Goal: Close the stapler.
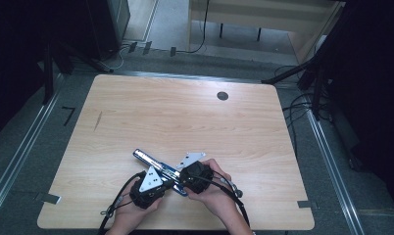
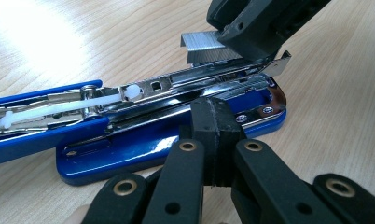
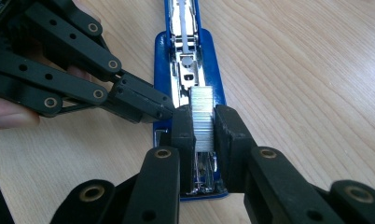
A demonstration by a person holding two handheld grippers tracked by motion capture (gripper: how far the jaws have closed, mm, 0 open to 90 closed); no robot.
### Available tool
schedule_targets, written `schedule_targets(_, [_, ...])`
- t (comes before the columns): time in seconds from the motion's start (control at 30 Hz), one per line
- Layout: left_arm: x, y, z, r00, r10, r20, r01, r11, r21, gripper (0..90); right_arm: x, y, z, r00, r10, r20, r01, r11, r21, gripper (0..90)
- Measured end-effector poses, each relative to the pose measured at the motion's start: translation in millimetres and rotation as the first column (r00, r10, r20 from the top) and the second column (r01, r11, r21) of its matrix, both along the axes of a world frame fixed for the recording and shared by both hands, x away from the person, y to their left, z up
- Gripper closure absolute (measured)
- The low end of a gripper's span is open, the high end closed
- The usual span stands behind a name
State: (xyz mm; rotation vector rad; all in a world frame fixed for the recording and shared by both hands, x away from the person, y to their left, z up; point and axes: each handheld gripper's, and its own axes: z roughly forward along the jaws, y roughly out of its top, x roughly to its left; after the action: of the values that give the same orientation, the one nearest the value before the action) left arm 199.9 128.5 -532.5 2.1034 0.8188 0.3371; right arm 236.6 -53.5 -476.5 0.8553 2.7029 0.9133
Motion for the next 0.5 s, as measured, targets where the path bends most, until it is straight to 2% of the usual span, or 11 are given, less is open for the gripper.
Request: schedule_targets(0.5, [-0.2,-0.1,0.1,1.0,0.001,0.0,-0.001,1.0,0.001,90.0,1.7,2.0,-3.1,0.9997,0.018,-0.019,-0.018,1.0,-0.024,79.5])
